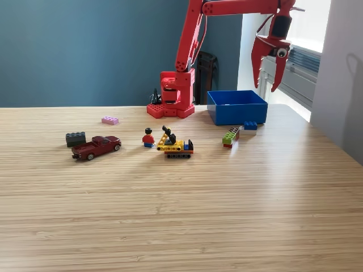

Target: Grasp a lego block and put it in the bin.

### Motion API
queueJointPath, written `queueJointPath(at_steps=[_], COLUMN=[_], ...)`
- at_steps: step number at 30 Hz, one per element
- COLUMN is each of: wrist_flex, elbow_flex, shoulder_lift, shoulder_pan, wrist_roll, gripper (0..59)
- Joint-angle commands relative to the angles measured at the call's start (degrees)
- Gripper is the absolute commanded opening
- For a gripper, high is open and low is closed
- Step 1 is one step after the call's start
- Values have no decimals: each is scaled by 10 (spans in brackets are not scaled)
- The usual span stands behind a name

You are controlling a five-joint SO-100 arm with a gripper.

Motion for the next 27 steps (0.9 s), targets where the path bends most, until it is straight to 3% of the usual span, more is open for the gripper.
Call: queueJointPath(at_steps=[1,9,27], wrist_flex=[27,26,23], elbow_flex=[-127,-196,-169], shoulder_lift=[19,20,11], shoulder_pan=[26,134,438], wrist_roll=[42,85,97], gripper=[0,0,0])
